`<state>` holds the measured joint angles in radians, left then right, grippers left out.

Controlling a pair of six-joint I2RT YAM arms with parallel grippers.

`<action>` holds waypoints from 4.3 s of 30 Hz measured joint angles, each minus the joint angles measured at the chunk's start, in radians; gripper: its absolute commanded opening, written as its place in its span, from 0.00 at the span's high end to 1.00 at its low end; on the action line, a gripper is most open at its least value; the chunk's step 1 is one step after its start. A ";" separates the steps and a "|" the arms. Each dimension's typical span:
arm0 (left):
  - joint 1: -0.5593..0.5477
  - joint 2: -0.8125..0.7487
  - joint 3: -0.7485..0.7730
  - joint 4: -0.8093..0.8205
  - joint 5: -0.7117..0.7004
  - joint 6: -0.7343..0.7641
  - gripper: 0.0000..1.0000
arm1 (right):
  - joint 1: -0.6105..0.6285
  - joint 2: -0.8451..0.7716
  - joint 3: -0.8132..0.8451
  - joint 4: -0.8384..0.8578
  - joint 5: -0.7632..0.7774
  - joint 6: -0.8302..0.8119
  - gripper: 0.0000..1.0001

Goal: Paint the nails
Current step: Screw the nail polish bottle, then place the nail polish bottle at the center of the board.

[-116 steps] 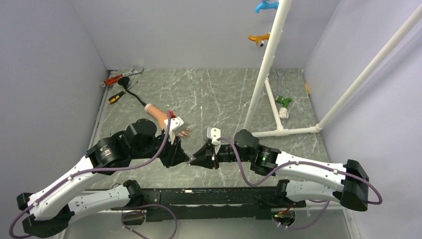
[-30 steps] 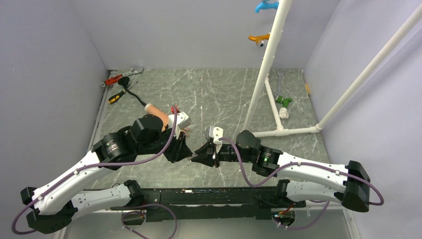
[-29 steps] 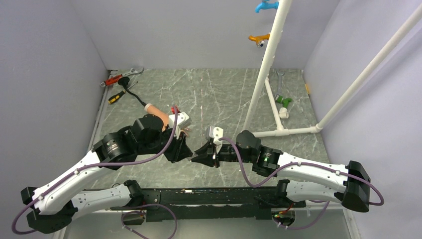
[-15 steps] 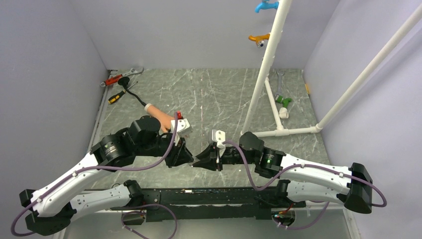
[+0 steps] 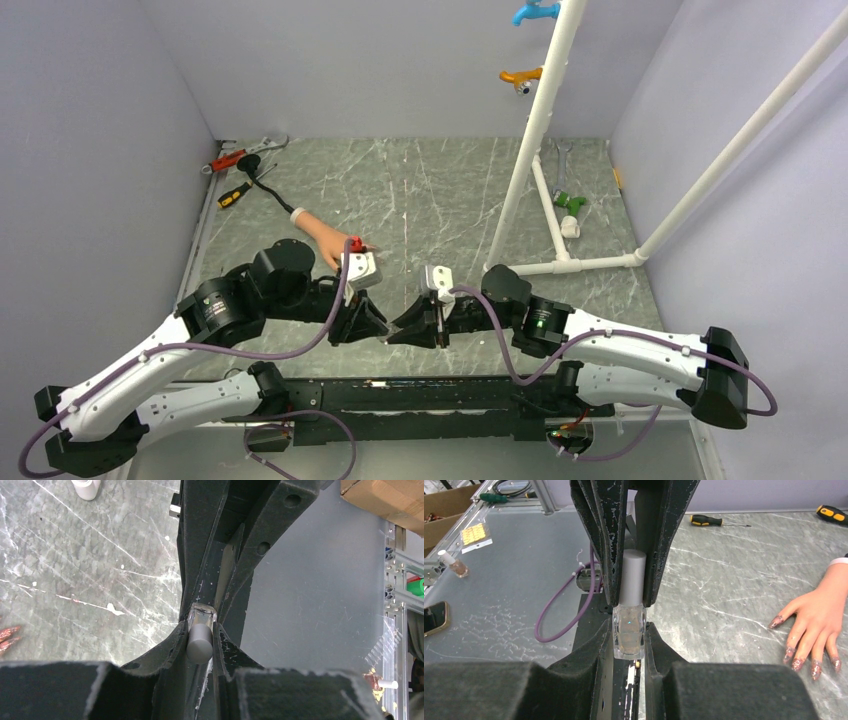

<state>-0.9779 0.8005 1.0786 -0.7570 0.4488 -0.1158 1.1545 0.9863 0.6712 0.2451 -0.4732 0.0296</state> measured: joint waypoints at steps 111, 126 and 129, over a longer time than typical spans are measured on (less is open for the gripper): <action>-0.012 -0.037 -0.143 0.053 0.033 0.212 1.00 | -0.005 0.011 -0.013 -0.011 -0.017 -0.012 1.00; -0.012 -0.026 -0.143 0.048 0.032 0.201 1.00 | -0.005 0.013 -0.013 -0.022 -0.017 -0.011 0.85; -0.012 -0.026 -0.143 0.047 0.027 0.200 1.00 | -0.005 0.013 -0.013 -0.022 -0.016 -0.011 0.81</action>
<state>-0.9901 0.7750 0.9360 -0.7101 0.4759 0.0845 1.1496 0.9997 0.6586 0.2230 -0.4889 0.0185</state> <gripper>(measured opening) 0.211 0.217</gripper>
